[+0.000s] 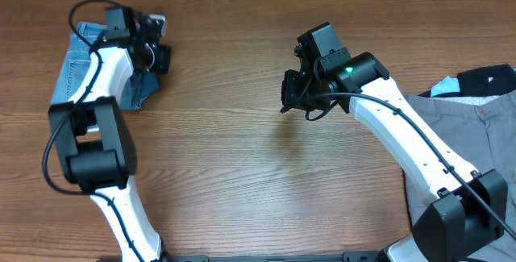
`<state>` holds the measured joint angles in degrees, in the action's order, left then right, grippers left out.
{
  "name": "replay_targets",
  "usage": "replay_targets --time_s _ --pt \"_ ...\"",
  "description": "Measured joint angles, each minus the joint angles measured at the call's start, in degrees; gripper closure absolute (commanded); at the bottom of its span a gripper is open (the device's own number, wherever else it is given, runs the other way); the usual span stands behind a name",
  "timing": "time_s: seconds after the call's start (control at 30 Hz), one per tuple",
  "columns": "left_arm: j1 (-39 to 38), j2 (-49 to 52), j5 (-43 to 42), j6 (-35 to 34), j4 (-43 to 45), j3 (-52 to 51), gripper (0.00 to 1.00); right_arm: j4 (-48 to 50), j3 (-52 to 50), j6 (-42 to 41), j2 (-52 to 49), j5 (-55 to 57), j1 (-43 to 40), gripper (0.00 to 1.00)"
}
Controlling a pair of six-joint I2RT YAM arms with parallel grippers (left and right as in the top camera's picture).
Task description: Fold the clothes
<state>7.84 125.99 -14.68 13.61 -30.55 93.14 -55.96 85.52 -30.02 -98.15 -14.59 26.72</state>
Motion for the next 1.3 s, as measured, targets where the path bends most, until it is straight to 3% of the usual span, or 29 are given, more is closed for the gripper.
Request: replay_targets --time_s 0.63,0.87,1.0,1.13,1.3 --pt "7.8 2.9 4.0 -7.8 7.1 -0.1 0.92 -1.1 0.0 0.0 0.0 0.0 0.0 0.89" --pt "8.3 2.9 4.3 -8.6 7.2 0.0 0.82 -2.0 0.0 0.0 0.0 0.0 0.0 0.89" --pt "8.3 2.8 4.3 -8.8 1.4 2.5 0.65 -1.9 0.0 0.0 0.0 0.5 0.0 0.89" --pt "8.3 0.5 4.6 -8.4 -10.1 8.1 0.70 -1.7 0.0 0.0 0.6 3.0 0.0 0.89" --pt "8.3 -8.7 2.6 -6.4 -25.8 17.2 0.67 -1.9 1.3 0.3 4.4 7.8 0.0 0.85"
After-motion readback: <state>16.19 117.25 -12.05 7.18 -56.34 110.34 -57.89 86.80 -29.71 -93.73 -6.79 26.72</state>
